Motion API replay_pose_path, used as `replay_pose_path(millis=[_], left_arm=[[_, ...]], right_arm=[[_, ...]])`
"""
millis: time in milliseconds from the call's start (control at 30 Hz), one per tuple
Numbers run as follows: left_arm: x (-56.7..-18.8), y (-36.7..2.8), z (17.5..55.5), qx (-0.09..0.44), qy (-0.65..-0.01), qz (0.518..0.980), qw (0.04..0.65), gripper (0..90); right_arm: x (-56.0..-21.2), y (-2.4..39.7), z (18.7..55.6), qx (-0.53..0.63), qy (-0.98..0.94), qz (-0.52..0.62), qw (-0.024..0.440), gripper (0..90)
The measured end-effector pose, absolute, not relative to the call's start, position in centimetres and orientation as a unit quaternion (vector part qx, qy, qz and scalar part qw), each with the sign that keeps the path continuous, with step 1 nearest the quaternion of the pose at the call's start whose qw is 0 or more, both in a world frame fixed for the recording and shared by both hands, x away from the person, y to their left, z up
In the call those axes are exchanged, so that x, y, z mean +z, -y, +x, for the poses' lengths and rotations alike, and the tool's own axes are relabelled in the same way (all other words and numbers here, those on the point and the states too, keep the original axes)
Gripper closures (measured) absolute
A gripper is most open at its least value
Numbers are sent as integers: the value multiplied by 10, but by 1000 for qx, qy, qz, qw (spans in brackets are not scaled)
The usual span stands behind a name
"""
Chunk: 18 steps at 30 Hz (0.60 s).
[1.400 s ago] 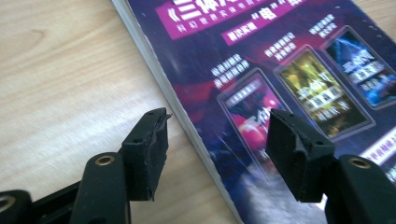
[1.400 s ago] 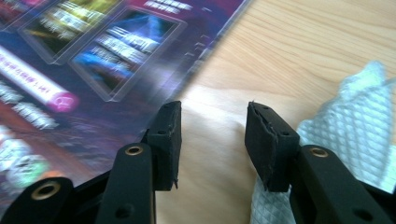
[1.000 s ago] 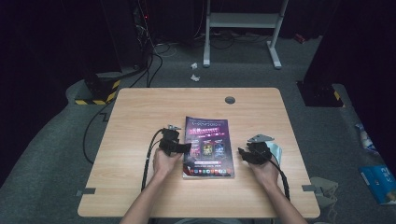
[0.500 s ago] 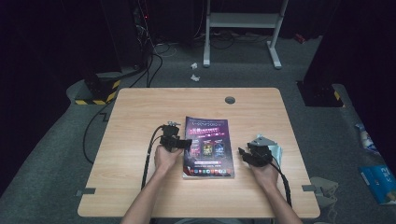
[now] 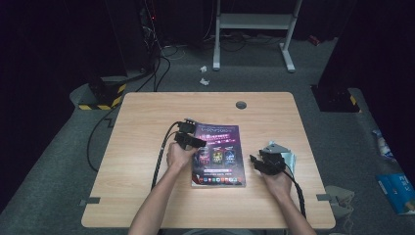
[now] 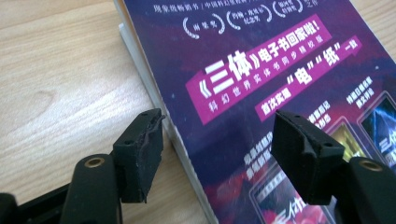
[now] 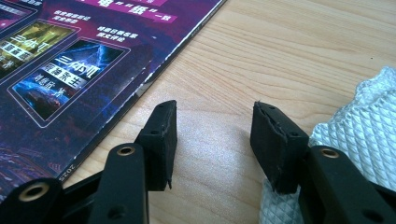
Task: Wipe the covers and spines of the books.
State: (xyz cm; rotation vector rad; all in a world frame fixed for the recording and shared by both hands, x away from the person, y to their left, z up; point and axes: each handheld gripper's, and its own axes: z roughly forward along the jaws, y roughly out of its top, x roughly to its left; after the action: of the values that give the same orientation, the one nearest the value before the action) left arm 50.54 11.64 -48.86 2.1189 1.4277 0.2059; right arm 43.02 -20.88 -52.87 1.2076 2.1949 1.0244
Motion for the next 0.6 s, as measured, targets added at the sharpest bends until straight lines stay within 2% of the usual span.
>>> replay_pose_path(millis=[333, 600], left_arm=[[-496, -111, 513, 65, -542, 798, 256, 341], [-488, -110, 512, 65, -540, 798, 261, 365]], right_arm=[[-529, 209, 430, 370, -792, 436, 216, 512], [-529, 209, 430, 370, -792, 436, 216, 512]])
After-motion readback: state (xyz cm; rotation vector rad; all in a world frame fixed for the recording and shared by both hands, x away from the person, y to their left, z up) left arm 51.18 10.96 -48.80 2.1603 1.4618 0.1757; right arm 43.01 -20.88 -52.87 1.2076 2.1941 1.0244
